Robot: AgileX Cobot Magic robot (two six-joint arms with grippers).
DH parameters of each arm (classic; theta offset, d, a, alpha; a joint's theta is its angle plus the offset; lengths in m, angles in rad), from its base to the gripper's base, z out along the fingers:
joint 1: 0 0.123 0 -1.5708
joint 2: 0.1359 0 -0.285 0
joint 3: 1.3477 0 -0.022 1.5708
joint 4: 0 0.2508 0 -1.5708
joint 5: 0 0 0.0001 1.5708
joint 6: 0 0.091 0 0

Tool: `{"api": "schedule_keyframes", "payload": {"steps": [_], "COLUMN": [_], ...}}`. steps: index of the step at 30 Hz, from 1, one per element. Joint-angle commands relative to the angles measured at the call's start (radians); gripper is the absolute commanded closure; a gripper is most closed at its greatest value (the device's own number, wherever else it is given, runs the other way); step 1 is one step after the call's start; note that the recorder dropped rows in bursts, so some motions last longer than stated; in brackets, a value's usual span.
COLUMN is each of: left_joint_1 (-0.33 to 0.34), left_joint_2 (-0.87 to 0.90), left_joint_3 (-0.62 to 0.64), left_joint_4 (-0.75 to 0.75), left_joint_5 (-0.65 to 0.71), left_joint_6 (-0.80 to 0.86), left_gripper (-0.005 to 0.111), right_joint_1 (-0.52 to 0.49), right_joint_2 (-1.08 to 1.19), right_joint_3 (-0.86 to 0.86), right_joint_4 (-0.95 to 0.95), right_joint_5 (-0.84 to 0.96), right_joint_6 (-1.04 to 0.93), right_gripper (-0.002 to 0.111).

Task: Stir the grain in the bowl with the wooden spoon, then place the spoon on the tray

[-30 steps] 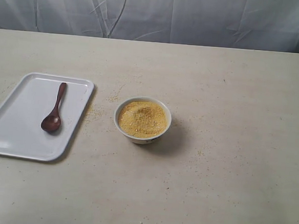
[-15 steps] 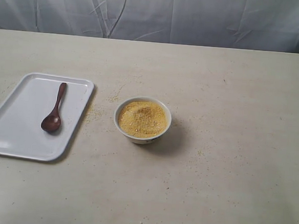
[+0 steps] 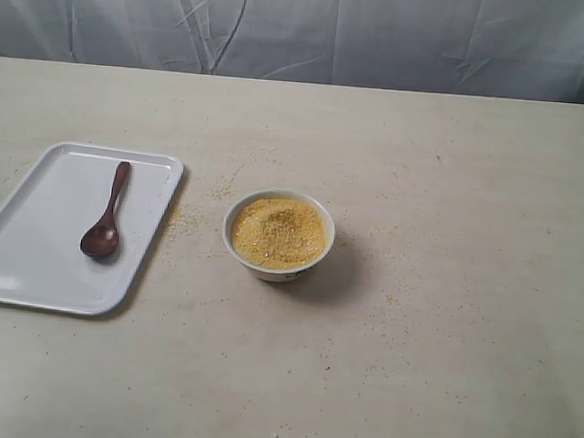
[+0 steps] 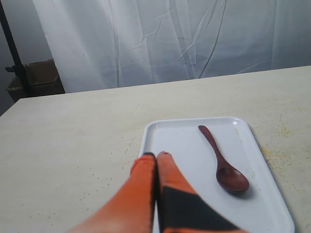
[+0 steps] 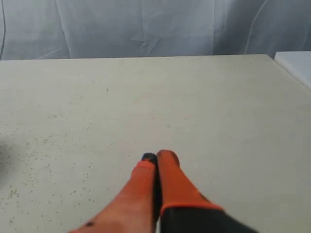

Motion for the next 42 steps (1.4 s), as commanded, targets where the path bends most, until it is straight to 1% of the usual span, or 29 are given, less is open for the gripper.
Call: {"api": "schedule_keyframes", "payload": {"steps": [1, 42], "left_joint_1": [-0.006, -0.006], "left_joint_2": [-0.005, -0.005], "left_joint_3": [0.005, 0.005], "left_joint_4": [0.001, 0.001], "left_joint_5": [0.001, 0.001], "left_joint_6": [0.0, 0.0], "left_gripper": [0.107, 0.107], "right_joint_1": [-0.006, -0.006], "right_joint_2": [-0.006, -0.006], "right_joint_3": [0.056, 0.056], "right_joint_4": [0.007, 0.009], "right_joint_5": [-0.054, -0.066], "right_joint_6": [-0.004, -0.004], "right_gripper": [0.108, 0.108]}}
